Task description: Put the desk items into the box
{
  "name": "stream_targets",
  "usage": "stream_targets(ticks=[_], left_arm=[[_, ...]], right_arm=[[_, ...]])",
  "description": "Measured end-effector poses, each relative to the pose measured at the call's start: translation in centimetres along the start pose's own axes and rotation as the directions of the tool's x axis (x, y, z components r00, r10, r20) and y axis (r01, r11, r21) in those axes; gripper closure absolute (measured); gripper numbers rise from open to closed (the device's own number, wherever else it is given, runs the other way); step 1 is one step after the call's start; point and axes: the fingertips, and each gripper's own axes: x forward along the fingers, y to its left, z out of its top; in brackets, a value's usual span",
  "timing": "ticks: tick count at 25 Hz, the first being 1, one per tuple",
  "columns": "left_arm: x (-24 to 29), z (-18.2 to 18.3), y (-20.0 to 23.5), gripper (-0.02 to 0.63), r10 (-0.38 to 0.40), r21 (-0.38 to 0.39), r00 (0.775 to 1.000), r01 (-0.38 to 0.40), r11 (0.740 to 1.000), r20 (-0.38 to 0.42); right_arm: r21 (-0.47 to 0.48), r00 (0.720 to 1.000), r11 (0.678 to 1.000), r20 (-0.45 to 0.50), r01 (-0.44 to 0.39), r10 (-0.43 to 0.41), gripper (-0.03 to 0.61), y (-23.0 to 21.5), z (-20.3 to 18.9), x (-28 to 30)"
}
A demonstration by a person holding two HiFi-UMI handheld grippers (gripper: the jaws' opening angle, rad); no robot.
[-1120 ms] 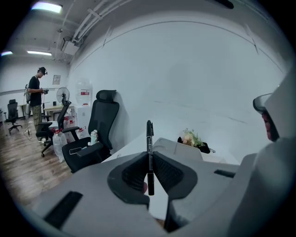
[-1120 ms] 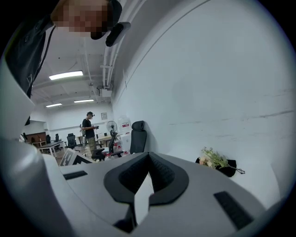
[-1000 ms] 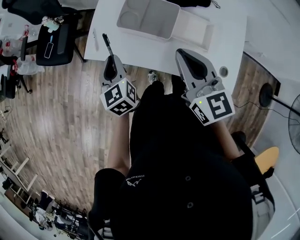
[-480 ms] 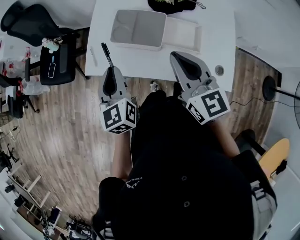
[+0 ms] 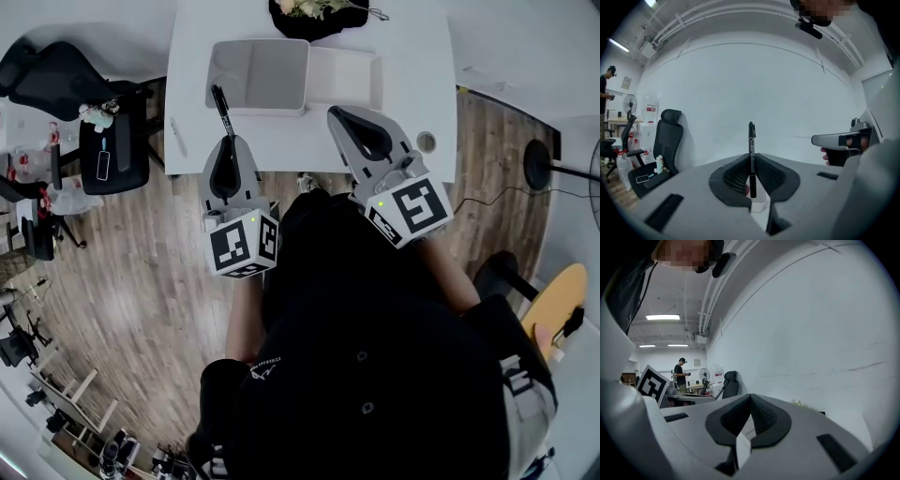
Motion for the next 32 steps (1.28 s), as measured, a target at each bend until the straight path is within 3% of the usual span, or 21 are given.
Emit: stream_targets(ticks=[14, 21, 32], left_arm=[[2.6, 0.0, -8.7, 0.569, -0.053, 0.026, 0.999, 0.053, 0.998, 0.009], [5.0, -1.5, -11.6, 0.569, -0.062, 0.036, 0.997, 0.064, 0.997, -0.044], [9.6, -3.1, -15.2, 0.569, -0.147, 0.063, 0.982, 0.155, 0.986, -0.117]], right_arm=[[0.012, 1.000, 1.000, -0.029, 0.007, -0.006, 0.578, -7.0, -0.2, -3.2], [0.013, 0.999, 1.000, -0.037, 0.009, -0.008, 0.578, -10.1, -0.3, -4.0], [0.039, 0.994, 0.994, -0.045, 0.104, -0.102, 0.578, -14.6, -0.7, -5.1]])
